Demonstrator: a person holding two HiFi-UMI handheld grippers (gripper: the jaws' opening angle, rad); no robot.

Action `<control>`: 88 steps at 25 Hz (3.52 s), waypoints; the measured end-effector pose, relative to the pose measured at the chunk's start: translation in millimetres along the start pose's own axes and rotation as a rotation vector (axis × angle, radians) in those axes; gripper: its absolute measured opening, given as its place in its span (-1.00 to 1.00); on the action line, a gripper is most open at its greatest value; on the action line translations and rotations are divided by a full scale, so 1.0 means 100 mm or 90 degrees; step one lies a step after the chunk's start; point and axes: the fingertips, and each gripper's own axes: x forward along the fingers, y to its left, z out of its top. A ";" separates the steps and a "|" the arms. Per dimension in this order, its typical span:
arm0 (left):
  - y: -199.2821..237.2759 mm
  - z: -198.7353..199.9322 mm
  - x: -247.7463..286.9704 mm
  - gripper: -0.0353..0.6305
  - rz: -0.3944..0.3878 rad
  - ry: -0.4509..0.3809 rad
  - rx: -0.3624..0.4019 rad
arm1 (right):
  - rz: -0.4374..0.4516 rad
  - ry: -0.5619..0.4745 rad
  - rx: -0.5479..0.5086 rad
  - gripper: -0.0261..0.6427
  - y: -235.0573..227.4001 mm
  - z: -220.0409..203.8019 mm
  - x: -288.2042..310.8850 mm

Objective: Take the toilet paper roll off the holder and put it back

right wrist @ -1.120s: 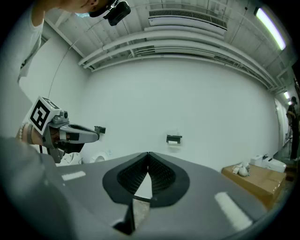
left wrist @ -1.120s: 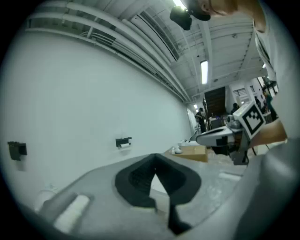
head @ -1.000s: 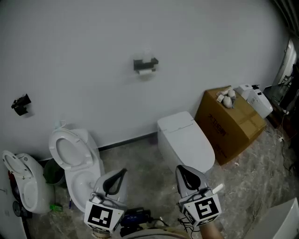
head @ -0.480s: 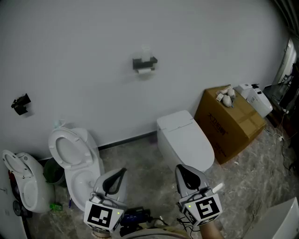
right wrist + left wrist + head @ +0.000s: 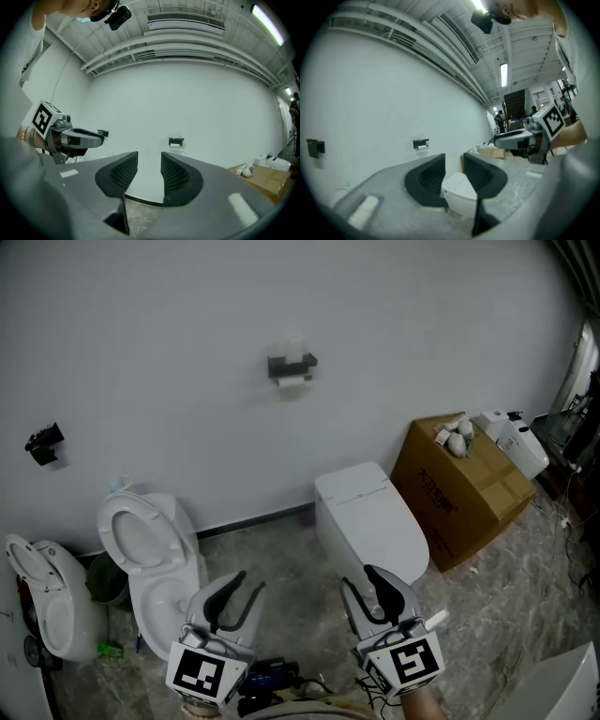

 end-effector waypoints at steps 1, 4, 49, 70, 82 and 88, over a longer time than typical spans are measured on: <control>-0.01 0.01 0.00 -0.56 0.003 -0.003 0.003 | 0.001 0.000 0.000 -0.50 -0.02 -0.01 -0.01; -0.05 0.07 0.01 -0.56 0.014 -0.016 0.007 | 0.006 0.000 0.009 -0.50 -0.09 -0.03 -0.05; 1.24 0.15 2.02 -0.56 -0.025 -0.056 0.014 | -0.044 -0.009 0.006 -0.50 -1.40 -0.07 1.88; 2.47 -0.04 3.18 -0.53 -0.072 -0.041 0.002 | -0.046 0.007 0.003 -0.50 -1.87 -0.01 3.47; 2.87 0.05 3.92 -0.51 -0.067 -0.044 0.018 | 0.006 0.004 -0.010 -0.44 -2.44 0.01 4.20; 3.07 0.15 4.36 -0.49 -0.060 -0.049 0.023 | 0.060 0.003 -0.030 -0.35 -2.67 0.09 4.75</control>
